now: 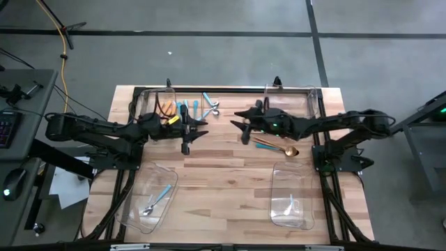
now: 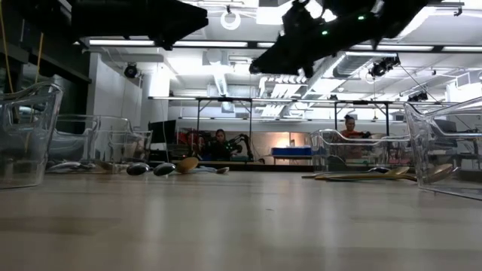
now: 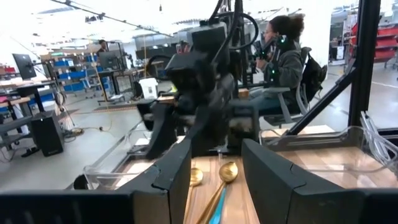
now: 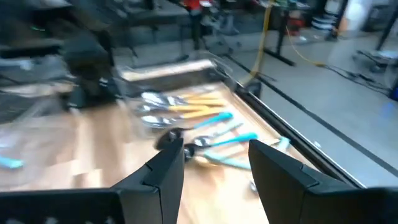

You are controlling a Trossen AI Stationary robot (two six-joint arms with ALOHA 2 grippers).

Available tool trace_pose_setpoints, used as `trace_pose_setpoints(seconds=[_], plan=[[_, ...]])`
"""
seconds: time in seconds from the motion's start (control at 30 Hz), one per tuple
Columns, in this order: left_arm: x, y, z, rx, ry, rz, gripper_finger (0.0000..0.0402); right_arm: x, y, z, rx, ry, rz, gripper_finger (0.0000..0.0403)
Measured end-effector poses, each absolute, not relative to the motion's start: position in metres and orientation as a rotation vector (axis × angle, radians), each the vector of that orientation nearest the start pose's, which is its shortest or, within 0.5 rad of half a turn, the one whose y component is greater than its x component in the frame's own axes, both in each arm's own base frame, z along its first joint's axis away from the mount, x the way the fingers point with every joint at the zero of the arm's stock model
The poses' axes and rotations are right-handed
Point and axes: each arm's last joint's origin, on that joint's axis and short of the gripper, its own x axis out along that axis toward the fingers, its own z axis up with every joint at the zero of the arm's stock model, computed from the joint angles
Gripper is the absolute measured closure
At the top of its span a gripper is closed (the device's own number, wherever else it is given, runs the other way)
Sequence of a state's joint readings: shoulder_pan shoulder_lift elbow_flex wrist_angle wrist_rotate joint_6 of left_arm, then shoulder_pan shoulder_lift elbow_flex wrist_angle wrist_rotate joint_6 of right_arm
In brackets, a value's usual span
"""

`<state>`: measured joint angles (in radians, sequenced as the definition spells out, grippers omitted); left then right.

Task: Sort silverware by color (type)
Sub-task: Put the light blue spoon into the bottom left transparent bin

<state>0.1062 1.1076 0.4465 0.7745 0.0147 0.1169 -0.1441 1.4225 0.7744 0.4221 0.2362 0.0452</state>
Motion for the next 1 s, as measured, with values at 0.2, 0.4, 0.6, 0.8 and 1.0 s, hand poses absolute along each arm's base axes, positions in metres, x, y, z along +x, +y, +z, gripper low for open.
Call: trace_pose_setpoints(seconds=[0.2, 0.4, 0.6, 0.8, 1.0], plan=[[0.227, 0.024, 0.25, 0.124, -0.128, 0.098, 0.0269, 0.343, -0.075, 0.227, -0.092, 0.425, -0.426, 0.0237], [0.227, 0.023, 0.25, 0.124, -0.127, 0.097, 0.0269, 0.376, -0.1, 0.2, -0.207, 0.594, -0.421, 0.0237], [0.227, 0.023, 0.25, 0.125, -0.133, 0.097, 0.0269, 0.402, -0.118, 0.175, -0.097, 0.701, -0.463, 0.0237], [0.227, 0.023, 0.251, 0.125, -0.143, 0.098, 0.0269, 0.423, -0.13, 0.169, 0.072, 0.698, -0.534, 0.0237], [0.227, 0.023, 0.251, 0.125, -0.143, 0.098, 0.0269, 0.436, -0.134, 0.166, 0.228, 0.686, -0.604, 0.0237]])
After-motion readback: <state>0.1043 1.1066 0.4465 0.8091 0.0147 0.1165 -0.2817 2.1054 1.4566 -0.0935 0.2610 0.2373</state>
